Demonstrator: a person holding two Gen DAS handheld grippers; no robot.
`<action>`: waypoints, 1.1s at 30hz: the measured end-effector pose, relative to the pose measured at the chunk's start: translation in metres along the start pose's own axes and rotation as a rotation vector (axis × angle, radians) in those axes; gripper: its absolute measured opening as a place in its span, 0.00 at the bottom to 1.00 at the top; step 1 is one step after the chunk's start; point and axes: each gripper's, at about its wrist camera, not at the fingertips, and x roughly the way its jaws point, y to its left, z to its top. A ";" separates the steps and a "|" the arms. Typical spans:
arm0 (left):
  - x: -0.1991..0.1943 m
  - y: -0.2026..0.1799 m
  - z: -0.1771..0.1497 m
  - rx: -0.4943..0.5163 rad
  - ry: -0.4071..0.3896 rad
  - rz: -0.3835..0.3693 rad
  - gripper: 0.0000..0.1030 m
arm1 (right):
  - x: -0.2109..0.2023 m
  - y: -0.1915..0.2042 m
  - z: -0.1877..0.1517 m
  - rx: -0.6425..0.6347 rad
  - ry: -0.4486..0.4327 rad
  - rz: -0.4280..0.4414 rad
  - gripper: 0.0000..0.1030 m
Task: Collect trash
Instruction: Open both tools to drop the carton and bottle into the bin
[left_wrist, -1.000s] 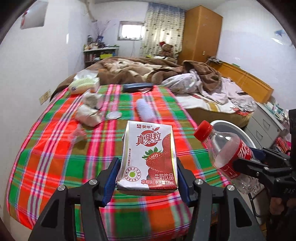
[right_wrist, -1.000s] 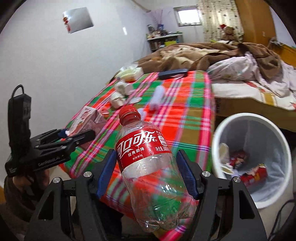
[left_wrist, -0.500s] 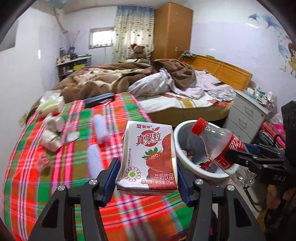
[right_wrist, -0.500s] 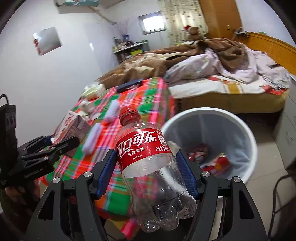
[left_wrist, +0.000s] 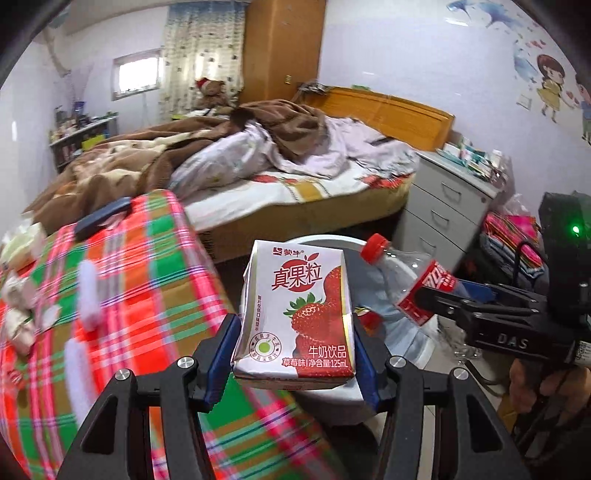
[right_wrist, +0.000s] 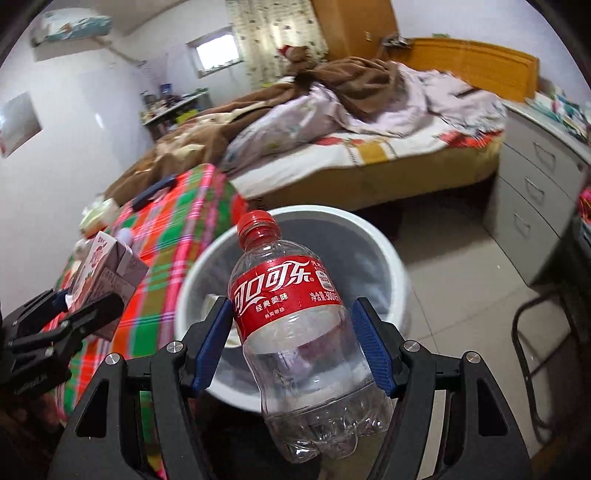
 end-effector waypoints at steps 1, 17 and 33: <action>0.009 -0.005 0.002 0.006 0.015 -0.009 0.55 | 0.002 -0.003 0.000 0.010 0.006 -0.012 0.66; 0.061 -0.015 0.006 0.011 0.086 -0.009 0.59 | 0.032 -0.017 0.014 0.044 0.050 -0.012 0.66; 0.029 0.015 0.001 -0.051 0.046 0.018 0.64 | 0.021 0.005 0.011 0.014 0.024 0.000 0.67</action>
